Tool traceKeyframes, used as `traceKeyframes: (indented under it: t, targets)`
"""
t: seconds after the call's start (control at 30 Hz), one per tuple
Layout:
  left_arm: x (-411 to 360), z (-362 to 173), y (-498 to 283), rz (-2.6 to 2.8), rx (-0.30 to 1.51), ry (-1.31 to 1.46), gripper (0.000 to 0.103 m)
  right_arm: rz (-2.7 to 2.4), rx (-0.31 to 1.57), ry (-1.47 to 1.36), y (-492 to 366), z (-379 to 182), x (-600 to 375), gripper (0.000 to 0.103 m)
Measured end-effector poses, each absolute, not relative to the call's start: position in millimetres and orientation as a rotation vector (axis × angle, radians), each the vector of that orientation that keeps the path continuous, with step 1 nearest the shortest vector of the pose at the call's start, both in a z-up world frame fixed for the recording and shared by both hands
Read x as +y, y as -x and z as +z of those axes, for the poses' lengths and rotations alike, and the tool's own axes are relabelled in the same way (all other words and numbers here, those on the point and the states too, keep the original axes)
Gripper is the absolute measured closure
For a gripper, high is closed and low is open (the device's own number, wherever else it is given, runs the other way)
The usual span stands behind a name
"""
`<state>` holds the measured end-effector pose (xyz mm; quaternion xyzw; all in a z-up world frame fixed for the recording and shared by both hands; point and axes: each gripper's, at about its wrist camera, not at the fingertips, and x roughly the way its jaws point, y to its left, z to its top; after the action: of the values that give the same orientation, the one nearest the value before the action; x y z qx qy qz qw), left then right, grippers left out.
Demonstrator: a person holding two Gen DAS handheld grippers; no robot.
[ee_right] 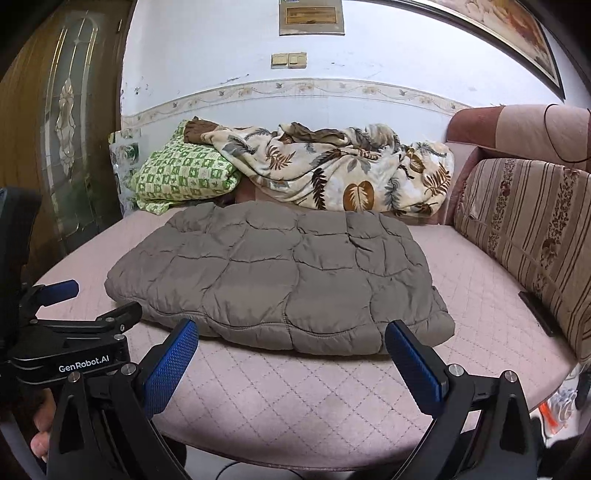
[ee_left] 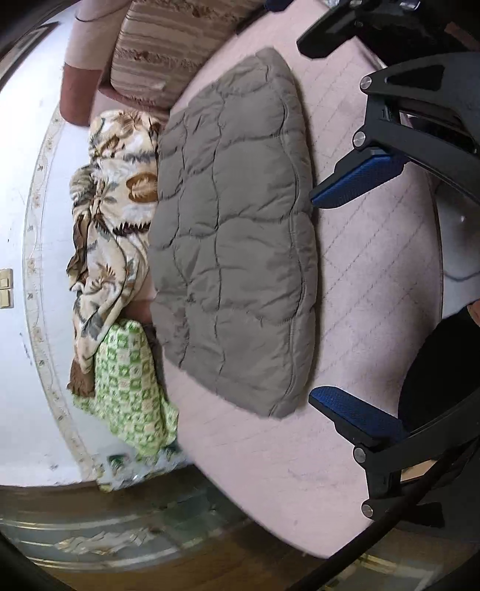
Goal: Fold large clothes
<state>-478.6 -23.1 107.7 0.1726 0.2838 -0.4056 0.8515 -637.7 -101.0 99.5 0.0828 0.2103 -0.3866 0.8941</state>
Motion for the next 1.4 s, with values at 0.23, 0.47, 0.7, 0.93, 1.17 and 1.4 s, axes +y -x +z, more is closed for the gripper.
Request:
traceKeyframes:
  t: [0.23, 0.47, 0.7, 0.93, 1.17, 1.4]
  targets:
    - [-21.8, 104.8, 480.7, -0.831, 0.517, -0.403, 0.006, -0.801, 0.462, -0.183, 631.1, 94.7, -103.6, 0.001]
    - [-22.7, 100.5, 478.1, -0.833, 0.527, -0.411, 0.006, -0.8, 0.479, -0.164, 624.7, 92.0, -101.2, 0.001]
    - [-26.8, 93.5, 478.2, -0.805, 0.515, -0.436, 0.006, -0.811, 0.504, -0.173, 622.2, 84.8, -105.0, 0.001]
    - [-28.9, 91.0, 474.6, -0.792, 0.536, -0.442, 0.006, -0.811, 0.52, -0.175, 617.6, 81.4, -108.6, 0.001]
    - [-29.7, 89.8, 470.9, -0.792, 0.54, -0.442, 0.006, -0.807, 0.536, -0.172, 613.4, 77.7, -109.8, 0.001]
    - [-31.0, 86.4, 469.4, -0.791, 0.545, -0.447, 0.006, -0.805, 0.545, -0.176, 610.9, 74.5, -110.9, 0.001]
